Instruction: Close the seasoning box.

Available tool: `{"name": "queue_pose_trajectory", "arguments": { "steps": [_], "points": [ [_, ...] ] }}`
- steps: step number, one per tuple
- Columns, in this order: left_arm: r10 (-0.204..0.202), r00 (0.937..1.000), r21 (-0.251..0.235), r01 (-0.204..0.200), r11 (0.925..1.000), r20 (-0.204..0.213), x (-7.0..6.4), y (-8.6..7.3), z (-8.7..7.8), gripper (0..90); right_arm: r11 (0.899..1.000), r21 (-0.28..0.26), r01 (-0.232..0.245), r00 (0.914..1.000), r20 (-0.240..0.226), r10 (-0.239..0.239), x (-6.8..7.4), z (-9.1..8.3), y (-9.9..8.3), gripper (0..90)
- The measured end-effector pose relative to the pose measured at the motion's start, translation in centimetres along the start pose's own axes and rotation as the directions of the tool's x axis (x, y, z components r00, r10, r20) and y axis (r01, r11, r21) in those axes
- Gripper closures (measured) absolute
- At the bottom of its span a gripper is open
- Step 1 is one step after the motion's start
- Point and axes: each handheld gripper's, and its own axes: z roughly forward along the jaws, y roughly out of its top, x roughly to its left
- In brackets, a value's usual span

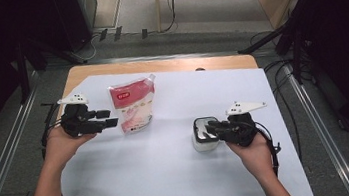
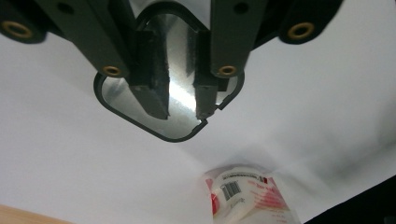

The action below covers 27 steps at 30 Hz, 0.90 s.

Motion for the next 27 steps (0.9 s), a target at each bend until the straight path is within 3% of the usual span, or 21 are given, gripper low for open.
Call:
{"name": "queue_pose_trajectory", "arguments": {
  "steps": [7,15,27],
  "points": [
    [-0.013,0.9999,-0.004,0.013,0.9999,0.003,0.1,0.0,0.1,45.1,1.0,-0.028,0.0,1.0,0.004,0.0,-0.6,-0.4,-0.2,65.4],
    [-0.009,1.0,-0.006,0.009,0.9999,0.001,0.1,0.0,0.0,44.9,0.998,-0.061,-0.025,0.9993,0.026,0.027,-1.6,-1.6,-0.4,62.9],
    [-0.006,1.0,-0.007,0.006,1.0,-0.004,0.1,0.0,0.0,44.5,0.995,-0.092,-0.039,0.9936,0.102,0.049,-3.4,-3.1,-1.1,53.8]
  ]
}}
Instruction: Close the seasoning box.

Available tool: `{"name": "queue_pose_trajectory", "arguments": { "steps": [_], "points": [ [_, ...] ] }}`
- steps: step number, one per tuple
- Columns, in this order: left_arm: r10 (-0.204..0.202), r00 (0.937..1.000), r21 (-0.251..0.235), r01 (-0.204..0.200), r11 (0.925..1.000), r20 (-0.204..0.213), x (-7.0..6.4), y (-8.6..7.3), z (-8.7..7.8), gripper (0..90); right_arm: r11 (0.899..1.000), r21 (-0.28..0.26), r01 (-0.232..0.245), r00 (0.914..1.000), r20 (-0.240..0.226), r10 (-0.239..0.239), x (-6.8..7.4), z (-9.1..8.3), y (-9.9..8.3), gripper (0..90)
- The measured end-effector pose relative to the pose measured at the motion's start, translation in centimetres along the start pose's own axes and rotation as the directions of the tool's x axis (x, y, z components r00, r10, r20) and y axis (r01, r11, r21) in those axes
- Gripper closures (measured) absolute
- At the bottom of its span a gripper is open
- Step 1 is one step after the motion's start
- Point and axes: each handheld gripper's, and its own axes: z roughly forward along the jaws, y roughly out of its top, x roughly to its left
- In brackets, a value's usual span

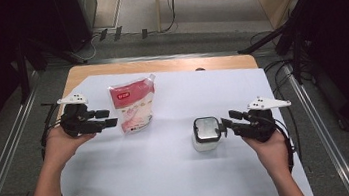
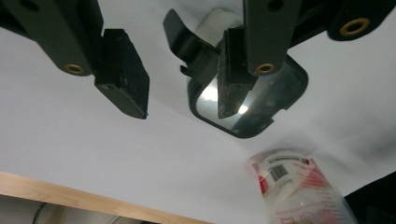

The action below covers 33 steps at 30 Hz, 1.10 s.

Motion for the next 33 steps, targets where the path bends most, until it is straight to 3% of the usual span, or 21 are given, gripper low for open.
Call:
{"name": "queue_pose_trajectory", "arguments": {
  "steps": [12,21,33],
  "points": [
    [0.001,1.0,0.008,-0.001,1.0,-0.002,0.0,0.0,0.0,43.7,0.999,-0.013,-0.029,0.9966,0.077,0.03,-2.3,-1.0,-1.6,45.1],
    [0.007,0.9999,0.005,-0.007,1.0,-0.013,0.0,-0.1,0.2,42.4,0.997,-0.022,-0.075,0.9938,0.081,0.076,-3.8,-0.8,-2.6,41.8],
    [0.029,0.9995,0.015,-0.028,0.9995,-0.014,-0.1,-0.1,0.4,39.5,0.997,-0.013,-0.073,0.9931,0.091,0.074,-3.7,-0.5,-2.9,37.7]
  ]
}}
